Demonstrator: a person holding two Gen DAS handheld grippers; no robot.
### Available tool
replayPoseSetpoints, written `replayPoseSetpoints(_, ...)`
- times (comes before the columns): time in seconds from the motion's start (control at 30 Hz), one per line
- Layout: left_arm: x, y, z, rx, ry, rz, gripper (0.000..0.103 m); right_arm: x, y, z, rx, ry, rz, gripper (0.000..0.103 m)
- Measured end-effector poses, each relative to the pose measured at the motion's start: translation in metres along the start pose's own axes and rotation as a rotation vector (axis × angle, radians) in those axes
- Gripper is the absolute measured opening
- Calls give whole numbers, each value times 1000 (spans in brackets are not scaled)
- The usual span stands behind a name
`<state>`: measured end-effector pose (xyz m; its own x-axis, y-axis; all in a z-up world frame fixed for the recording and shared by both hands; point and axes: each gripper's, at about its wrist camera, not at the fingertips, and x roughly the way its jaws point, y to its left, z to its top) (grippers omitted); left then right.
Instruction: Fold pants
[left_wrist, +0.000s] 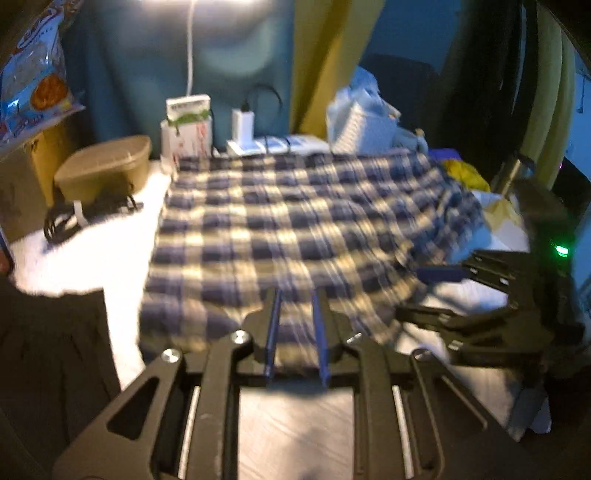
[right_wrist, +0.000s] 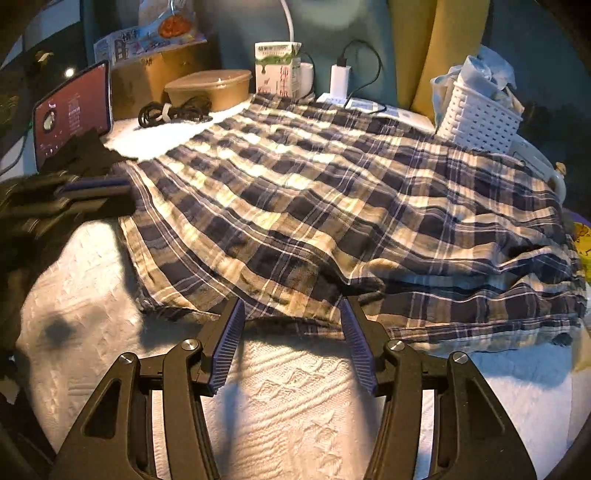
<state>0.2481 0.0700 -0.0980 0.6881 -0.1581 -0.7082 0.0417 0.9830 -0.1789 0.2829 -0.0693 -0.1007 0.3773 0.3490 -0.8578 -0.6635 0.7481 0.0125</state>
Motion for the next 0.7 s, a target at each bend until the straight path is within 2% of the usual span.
replayPoseSetpoints(0.07,9,10,1,7,18,26,18,-7,-3,7,11,-44,-4,57)
replayPoseSetpoints(0.13,26,25,-5,-5,93,84,18,-7,-6,14,17,-65,-10,57)
replayPoseSetpoints(0.2,36,39,-17,-48,162,95,18,-1,-8,21,19,-68,-7,57)
replayPoseSetpoints(0.23,33,40,-20,-53,137,89,18,6,-9,26,19,-67,-5,57)
replayPoseSetpoints(0.37,27,37,-30,-44,138,113,18,25,-10,30,55,-51,1,57)
replayPoseSetpoints(0.47,26,33,-34,-26,136,148,18,42,-9,21,67,18,11,57)
replayPoseSetpoints(0.7,13,24,-39,5,155,195,18,24,-14,-1,38,17,10,57)
